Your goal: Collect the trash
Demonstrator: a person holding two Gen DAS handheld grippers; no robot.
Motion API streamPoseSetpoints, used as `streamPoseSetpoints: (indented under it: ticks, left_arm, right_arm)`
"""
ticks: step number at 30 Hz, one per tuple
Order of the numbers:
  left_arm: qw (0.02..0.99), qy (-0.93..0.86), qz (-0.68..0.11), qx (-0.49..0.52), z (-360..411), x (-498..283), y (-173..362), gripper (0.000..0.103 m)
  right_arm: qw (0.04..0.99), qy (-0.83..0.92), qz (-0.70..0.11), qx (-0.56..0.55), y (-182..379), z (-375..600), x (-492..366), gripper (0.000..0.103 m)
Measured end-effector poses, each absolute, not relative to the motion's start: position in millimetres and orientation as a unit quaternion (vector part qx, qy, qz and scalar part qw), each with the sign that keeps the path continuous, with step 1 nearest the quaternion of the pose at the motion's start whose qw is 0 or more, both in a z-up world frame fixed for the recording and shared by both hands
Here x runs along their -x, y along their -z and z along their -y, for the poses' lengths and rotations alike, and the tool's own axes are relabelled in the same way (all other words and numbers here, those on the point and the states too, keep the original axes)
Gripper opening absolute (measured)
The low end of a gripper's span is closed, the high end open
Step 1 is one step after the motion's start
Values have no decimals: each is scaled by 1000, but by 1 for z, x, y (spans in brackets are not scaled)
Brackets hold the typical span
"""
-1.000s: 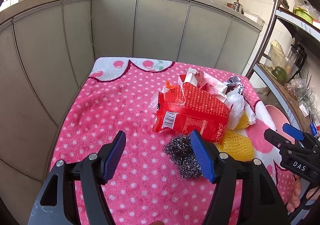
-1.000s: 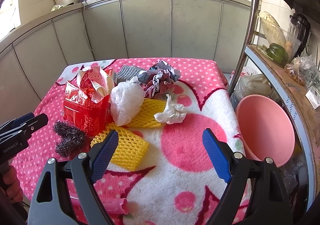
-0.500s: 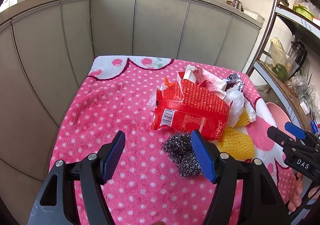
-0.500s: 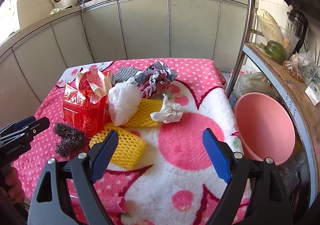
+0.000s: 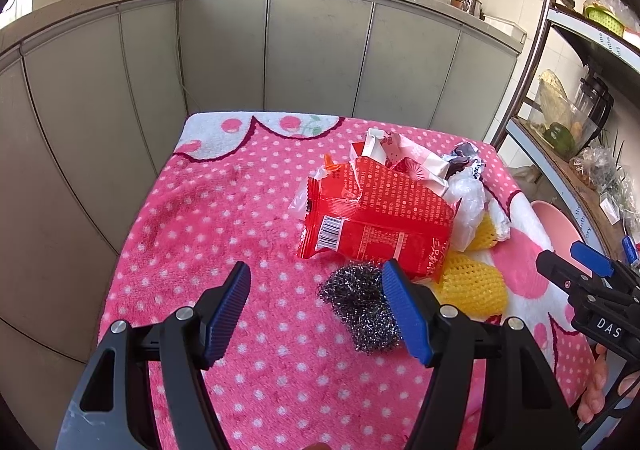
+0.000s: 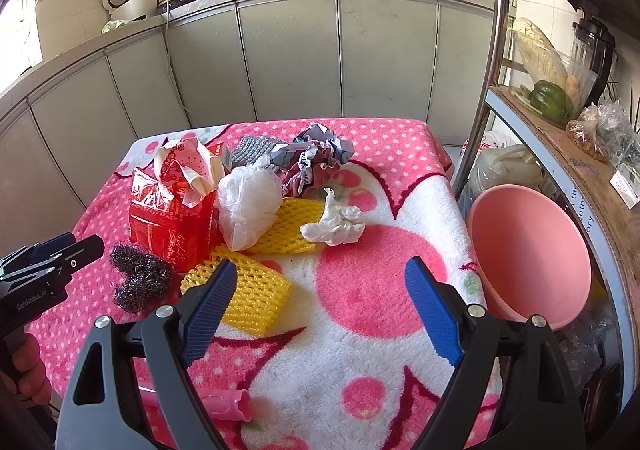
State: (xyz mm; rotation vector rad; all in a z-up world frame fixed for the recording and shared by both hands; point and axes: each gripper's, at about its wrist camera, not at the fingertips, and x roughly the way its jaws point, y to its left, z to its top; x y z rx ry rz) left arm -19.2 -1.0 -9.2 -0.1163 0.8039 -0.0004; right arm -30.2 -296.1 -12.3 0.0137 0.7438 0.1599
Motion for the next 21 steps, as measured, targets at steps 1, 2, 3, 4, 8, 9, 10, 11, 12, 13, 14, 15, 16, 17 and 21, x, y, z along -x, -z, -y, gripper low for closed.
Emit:
streamPoseSetpoints:
  ticks: [1,2,3,4,8,9,10,11,12,13,14,15,16,17,21]
  left_arm:
    - [919,0,-391,56,1,19,9,67]
    - [919,1,-391,56,2,20,9,67]
    - [919,2,-391,55,3,20,9,67]
    - [919,2,-390,54,4,21,9,67]
    - [919,2,-390,52,5,21,8,67]
    - [919,2,-390,52,5,21,8,67]
    - [919,2,-390,52,5,22,8,67]
    - [920,3,-390,52,6,22,7,67]
    - [919,3,-390,52,6,22,7,67]
    - [920,3,-390,52,6,22,7,67]
    - [920,4,-389,51,6,23,7,67]
    - [920,5,-389,51,7,23,6,67]
    - [920,9,-388,51,6,23,6,67]
    - [920,14,-388,52,6,23,6,67]
    - [913,60,-399,64,3,24,5,67]
  right_arm:
    - [929,-77,-363,-8,12,297,30,86]
    - [929,-77,-363,-9,12,297,31,86]
    - [929,-77,-362,-9,12,298,31,86]
    - [929,-78,-362,-10,12,298,32,86]
    - [928,-80,-362,-11,12,298,32,86]
    - [929,-80,-362,-11,12,299,33,86]
    - [929,-80,-362,-11,12,299,33,86]
    - [929,-80,-362,-12,12,299,33,86]
    - [929,-80,-362,-12,12,299,33,86]
    - [929,-80,-362,-12,12,299,33,86]
    - [929,-80,-362,-13,13,300,33,86]
    - [929,-80,-361,-13,13,300,33,86]
    - [929,-80,-362,-13,13,300,33,86]
    - [928,-81,-362,-14,13,301,33,86]
    - [926,-90,-367,-15,12,306,34,86]
